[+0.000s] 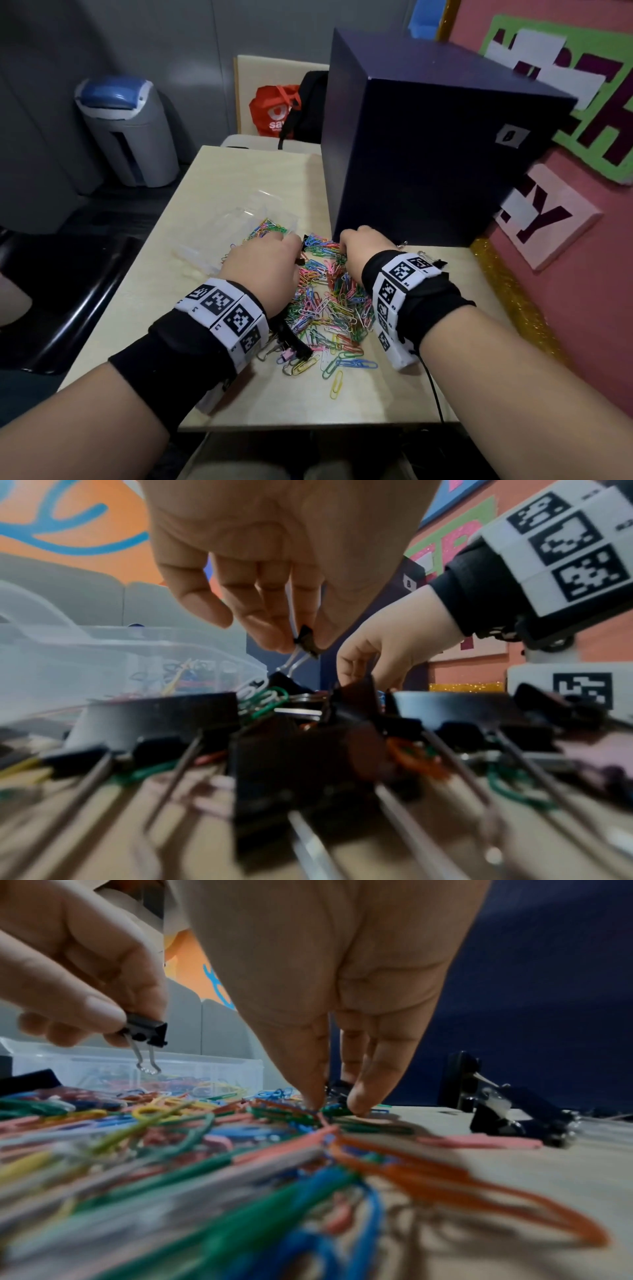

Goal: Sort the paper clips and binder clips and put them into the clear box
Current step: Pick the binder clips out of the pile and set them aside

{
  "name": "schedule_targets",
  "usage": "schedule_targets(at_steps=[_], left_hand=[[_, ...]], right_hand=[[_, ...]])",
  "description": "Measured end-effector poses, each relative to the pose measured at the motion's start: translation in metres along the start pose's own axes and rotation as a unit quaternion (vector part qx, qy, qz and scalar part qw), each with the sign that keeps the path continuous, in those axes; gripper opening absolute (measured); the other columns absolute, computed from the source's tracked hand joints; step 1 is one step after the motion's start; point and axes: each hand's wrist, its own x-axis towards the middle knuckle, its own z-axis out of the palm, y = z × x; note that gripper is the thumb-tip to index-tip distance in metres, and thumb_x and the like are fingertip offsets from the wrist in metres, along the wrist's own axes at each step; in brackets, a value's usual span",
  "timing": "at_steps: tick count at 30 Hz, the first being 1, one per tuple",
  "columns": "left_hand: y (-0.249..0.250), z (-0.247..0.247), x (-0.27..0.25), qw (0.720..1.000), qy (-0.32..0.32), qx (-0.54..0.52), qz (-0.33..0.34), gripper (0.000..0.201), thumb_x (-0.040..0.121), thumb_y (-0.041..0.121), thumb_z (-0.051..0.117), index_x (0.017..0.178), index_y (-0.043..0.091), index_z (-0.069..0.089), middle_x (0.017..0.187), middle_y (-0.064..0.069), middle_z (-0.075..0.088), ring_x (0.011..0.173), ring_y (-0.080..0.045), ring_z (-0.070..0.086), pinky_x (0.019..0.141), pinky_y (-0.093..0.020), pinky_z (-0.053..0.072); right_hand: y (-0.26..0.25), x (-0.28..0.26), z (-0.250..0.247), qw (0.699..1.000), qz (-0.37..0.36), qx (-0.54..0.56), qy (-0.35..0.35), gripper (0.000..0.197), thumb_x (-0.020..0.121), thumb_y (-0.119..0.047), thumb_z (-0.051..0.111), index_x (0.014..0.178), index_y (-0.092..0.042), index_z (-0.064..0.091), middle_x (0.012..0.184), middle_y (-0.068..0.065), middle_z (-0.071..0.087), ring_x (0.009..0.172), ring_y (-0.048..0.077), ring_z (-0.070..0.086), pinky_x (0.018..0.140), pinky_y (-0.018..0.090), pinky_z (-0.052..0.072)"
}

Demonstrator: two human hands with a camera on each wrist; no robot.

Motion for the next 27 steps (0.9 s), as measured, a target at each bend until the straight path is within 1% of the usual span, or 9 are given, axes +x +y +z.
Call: schedule_targets(at_steps=[6, 9, 13, 14, 16, 18, 20, 24, 27], left_hand=[[-0.004, 0.003, 0.005, 0.998, -0.004, -0.063, -0.006, 0.020, 0.090, 0.029, 0.050, 0.107, 0.022, 0.058, 0.106, -0.002, 0.060, 0.098, -0.026, 0.060, 0.080, -0.038, 0.052], [-0.007, 0.004, 0.007, 0.997, -0.005, -0.074, -0.011, 0.020, 0.089, 0.029, 0.050, 0.106, 0.022, 0.059, 0.106, -0.002, 0.061, 0.098, -0.026, 0.060, 0.080, -0.036, 0.052], [-0.007, 0.004, 0.007, 0.997, -0.004, -0.071, -0.010, 0.021, 0.090, 0.028, 0.049, 0.106, 0.020, 0.059, 0.107, -0.004, 0.062, 0.098, -0.027, 0.060, 0.079, -0.037, 0.051], [-0.007, 0.004, 0.007, 0.998, -0.005, -0.067, -0.009, 0.021, 0.091, 0.028, 0.048, 0.106, 0.019, 0.059, 0.107, -0.004, 0.062, 0.098, -0.028, 0.060, 0.079, -0.037, 0.051], [-0.006, 0.004, 0.007, 0.998, -0.012, -0.056, -0.008, 0.021, 0.092, 0.029, 0.047, 0.107, 0.019, 0.058, 0.106, -0.004, 0.061, 0.097, -0.028, 0.060, 0.079, -0.038, 0.052], [-0.005, 0.003, 0.006, 0.999, -0.016, -0.049, -0.006, 0.022, 0.093, 0.031, 0.046, 0.109, 0.021, 0.058, 0.107, -0.004, 0.061, 0.098, -0.027, 0.061, 0.081, -0.040, 0.053], [-0.003, 0.003, 0.004, 0.999, -0.021, -0.042, 0.005, 0.023, 0.094, 0.032, 0.045, 0.110, 0.022, 0.057, 0.109, -0.003, 0.060, 0.100, -0.027, 0.060, 0.083, -0.040, 0.052], [0.000, 0.004, 0.001, 0.999, -0.018, -0.037, 0.028, 0.025, 0.095, 0.034, 0.045, 0.113, 0.022, 0.058, 0.111, -0.004, 0.057, 0.100, -0.027, 0.060, 0.083, -0.041, 0.052], [0.000, 0.002, 0.001, 0.999, -0.020, -0.038, 0.030, 0.025, 0.096, 0.033, 0.045, 0.114, 0.021, 0.057, 0.111, -0.004, 0.057, 0.100, -0.026, 0.060, 0.082, -0.040, 0.052]], right_hand=[[0.005, -0.003, -0.007, 0.999, 0.016, 0.026, 0.011, 0.030, 0.089, -0.003, 0.052, 0.116, -0.015, 0.055, 0.115, 0.008, 0.058, 0.100, 0.025, 0.058, 0.072, 0.030, 0.046], [0.010, -0.003, -0.013, 0.995, 0.069, 0.058, 0.036, 0.024, 0.089, -0.012, 0.053, 0.112, -0.016, 0.055, 0.106, 0.007, 0.063, 0.091, 0.024, 0.061, 0.069, 0.030, 0.050], [0.015, -0.003, -0.021, 0.988, 0.154, -0.017, -0.011, 0.039, 0.088, -0.017, 0.054, 0.126, -0.011, 0.052, 0.120, 0.010, 0.057, 0.107, 0.029, 0.056, 0.077, 0.037, 0.049], [0.015, -0.003, -0.021, 0.988, 0.151, -0.042, -0.005, 0.039, 0.087, -0.015, 0.054, 0.127, -0.012, 0.053, 0.124, 0.010, 0.052, 0.112, 0.031, 0.052, 0.082, 0.040, 0.048], [0.012, 0.002, -0.017, 0.995, 0.086, -0.046, 0.017, 0.040, 0.087, -0.008, 0.051, 0.126, -0.016, 0.054, 0.127, 0.009, 0.048, 0.115, 0.031, 0.050, 0.089, 0.042, 0.049], [0.006, 0.007, -0.010, 0.999, 0.008, -0.041, -0.007, 0.050, 0.087, -0.001, 0.048, 0.133, -0.021, 0.051, 0.129, 0.008, 0.047, 0.115, 0.030, 0.053, 0.092, 0.040, 0.050], [-0.001, 0.011, -0.008, 0.997, -0.027, -0.069, -0.038, 0.053, 0.089, 0.001, 0.047, 0.138, -0.019, 0.048, 0.129, 0.009, 0.047, 0.117, 0.029, 0.053, 0.095, 0.038, 0.049], [-0.006, 0.015, -0.008, 0.991, -0.018, -0.126, -0.041, 0.040, 0.092, -0.001, 0.047, 0.129, -0.010, 0.058, 0.126, 0.010, 0.057, 0.114, 0.028, 0.057, 0.090, 0.034, 0.049], [-0.002, 0.016, -0.011, 0.994, 0.029, -0.105, -0.032, 0.029, 0.089, -0.003, 0.049, 0.111, -0.009, 0.068, 0.096, 0.009, 0.066, 0.090, 0.030, 0.063, 0.074, 0.031, 0.051]])
